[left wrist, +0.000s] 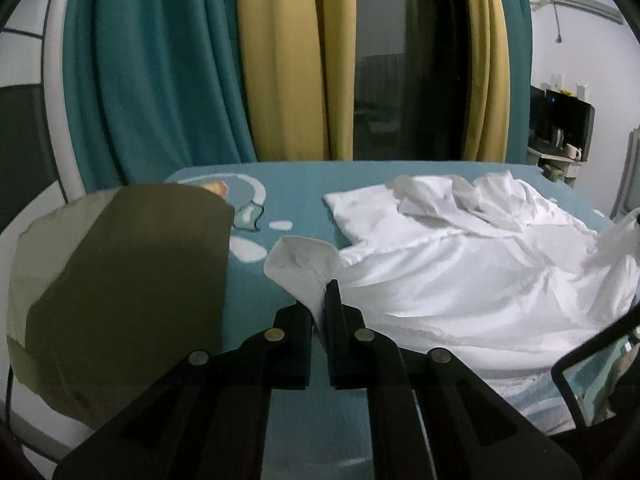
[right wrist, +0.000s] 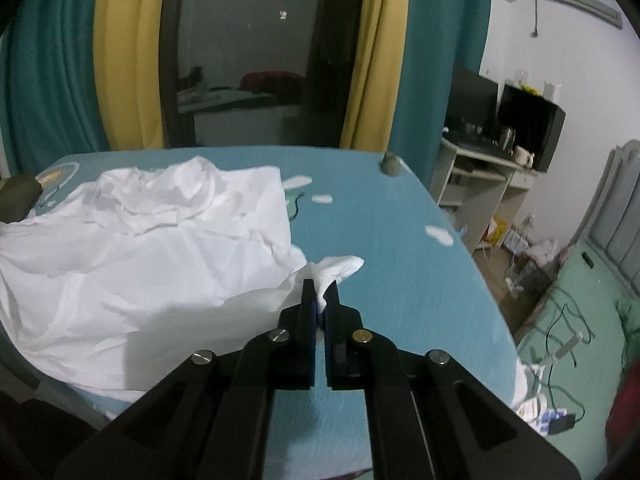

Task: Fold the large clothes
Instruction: 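Grasp the shirt edge with the right gripper while the left gripper holds the cuff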

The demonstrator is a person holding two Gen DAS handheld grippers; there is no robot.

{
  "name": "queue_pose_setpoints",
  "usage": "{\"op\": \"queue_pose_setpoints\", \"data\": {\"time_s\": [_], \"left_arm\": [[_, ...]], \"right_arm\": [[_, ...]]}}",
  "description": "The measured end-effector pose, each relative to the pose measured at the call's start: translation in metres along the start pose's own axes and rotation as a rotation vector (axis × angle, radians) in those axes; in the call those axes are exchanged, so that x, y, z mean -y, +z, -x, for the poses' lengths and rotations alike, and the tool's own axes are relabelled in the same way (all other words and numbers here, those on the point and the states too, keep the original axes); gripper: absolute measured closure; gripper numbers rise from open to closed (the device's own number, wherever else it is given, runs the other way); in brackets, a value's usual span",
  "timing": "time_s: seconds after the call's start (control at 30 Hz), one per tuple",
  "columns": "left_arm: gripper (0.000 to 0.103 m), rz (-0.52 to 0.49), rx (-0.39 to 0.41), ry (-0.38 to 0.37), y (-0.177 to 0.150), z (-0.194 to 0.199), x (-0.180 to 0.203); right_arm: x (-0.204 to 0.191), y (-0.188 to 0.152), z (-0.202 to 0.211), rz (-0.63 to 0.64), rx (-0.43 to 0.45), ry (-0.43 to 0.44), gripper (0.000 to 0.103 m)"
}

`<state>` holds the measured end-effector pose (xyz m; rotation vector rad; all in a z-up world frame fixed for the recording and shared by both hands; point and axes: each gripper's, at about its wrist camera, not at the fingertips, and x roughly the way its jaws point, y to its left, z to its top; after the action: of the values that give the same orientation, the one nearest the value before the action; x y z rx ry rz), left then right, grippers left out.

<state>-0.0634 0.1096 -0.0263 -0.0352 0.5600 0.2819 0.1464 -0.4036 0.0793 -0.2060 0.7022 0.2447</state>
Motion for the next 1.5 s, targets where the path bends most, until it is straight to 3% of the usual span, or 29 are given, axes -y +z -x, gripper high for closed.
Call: {"op": "queue_pose_setpoints", "data": {"time_s": [0.37, 0.77, 1.2, 1.5], "left_arm": [[0.097, 0.03, 0.046, 0.025, 0.036, -0.022, -0.006], [0.097, 0.095, 0.083, 0.024, 0.091, -0.083, -0.006], [0.097, 0.124, -0.009, -0.022, 0.137, -0.17, -0.015], [0.097, 0.155, -0.102, -0.024, 0.146, -0.245, -0.015]], "right_arm": [[0.014, 0.037, -0.024, -0.015, 0.069, -0.025, 0.1], [0.017, 0.079, -0.083, -0.051, 0.125, -0.004, 0.1], [0.014, 0.127, -0.163, -0.003, 0.075, 0.041, 0.1], [0.018, 0.134, -0.23, -0.019, -0.043, 0.044, 0.1]]}}
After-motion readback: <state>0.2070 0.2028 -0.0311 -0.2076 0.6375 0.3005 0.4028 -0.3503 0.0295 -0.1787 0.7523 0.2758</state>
